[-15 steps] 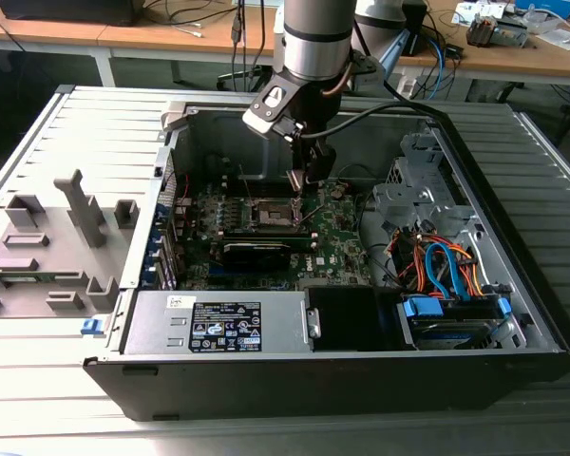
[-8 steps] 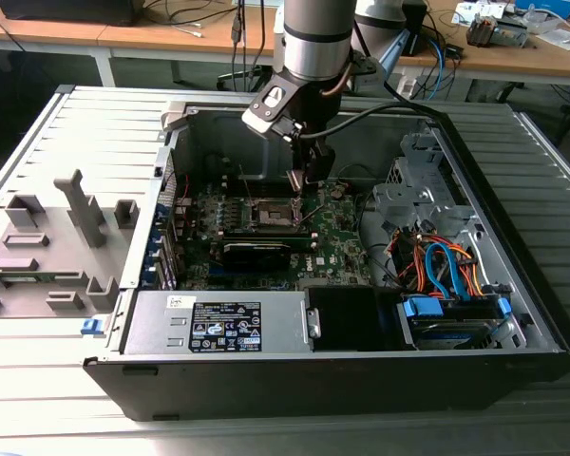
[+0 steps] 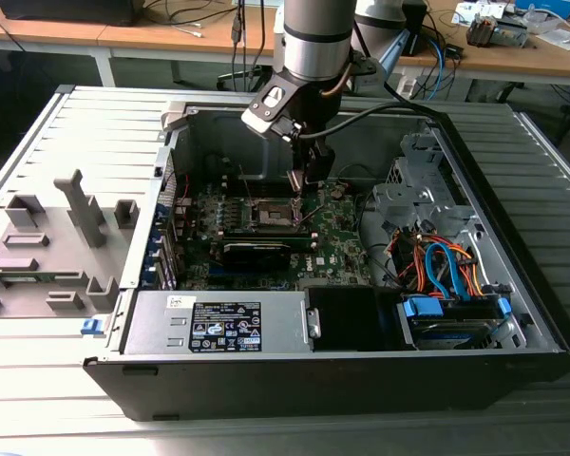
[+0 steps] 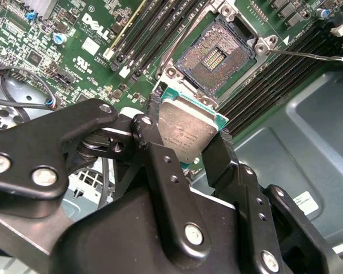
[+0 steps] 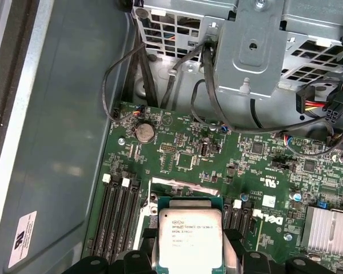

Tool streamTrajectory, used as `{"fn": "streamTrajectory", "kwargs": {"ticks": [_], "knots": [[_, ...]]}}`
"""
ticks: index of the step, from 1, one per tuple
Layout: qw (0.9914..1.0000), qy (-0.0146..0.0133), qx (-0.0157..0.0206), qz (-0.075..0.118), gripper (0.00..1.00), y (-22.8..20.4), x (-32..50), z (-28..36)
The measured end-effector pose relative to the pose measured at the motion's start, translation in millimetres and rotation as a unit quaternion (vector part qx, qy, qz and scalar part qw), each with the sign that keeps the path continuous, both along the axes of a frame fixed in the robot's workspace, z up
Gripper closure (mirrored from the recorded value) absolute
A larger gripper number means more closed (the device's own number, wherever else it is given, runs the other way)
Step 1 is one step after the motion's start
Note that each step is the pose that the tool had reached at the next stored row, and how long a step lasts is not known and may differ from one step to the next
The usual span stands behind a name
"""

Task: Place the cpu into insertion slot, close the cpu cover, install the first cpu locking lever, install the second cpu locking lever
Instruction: 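Place the cpu into insertion slot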

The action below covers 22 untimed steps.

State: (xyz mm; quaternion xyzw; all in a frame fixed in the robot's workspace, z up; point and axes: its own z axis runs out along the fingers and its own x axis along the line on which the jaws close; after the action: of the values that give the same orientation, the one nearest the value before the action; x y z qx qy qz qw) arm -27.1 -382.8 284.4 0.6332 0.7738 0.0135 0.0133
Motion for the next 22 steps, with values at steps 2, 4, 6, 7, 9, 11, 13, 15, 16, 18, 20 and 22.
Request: {"fn": "streamTrajectory", "kwargs": {"ticks": [2, 4, 6, 7, 9, 11, 13, 15, 16, 18, 20, 22], "knots": [[1.00000, 0.0000, 0.0000, -0.003, 0.46, 0.0, 0.0, -0.1], [0.99999, 0.0000, 0.0000, -0.005, 0.46, 0.0, 0.0, -0.2], [0.99998, 0.0000, 0.0000, -0.006, 0.46, 0.0, 0.0, -0.3], [0.99997, 0.0000, 0.0000, -0.007, 0.46, 0.0, 0.0, -0.4], [0.99996, 0.0000, 0.0000, -0.009, 0.46, 0.0, 0.0, -0.4], [0.99995, 0.0000, 0.0000, -0.010, 0.46, 0.0, 0.0, -0.5], [0.99994, 0.0000, 0.0000, -0.011, 0.46, 0.0, 0.0, -0.6], [0.99991, 0.0000, 0.0000, -0.014, 0.46, 0.0, 0.0, -0.7], [0.99989, 0.0000, 0.0000, -0.015, 0.46, -0.1, 0.0, -0.8], [0.99988, 0.0000, 0.0000, -0.015, 0.46, -0.1, 0.0, -0.9], [0.99987, 0.0000, 0.0000, -0.016, 0.46, -0.1, 0.0, -1.0], [0.99987, 0.0000, -0.0002, -0.016, 0.46, -0.1, 0.1, -1.5]]}}
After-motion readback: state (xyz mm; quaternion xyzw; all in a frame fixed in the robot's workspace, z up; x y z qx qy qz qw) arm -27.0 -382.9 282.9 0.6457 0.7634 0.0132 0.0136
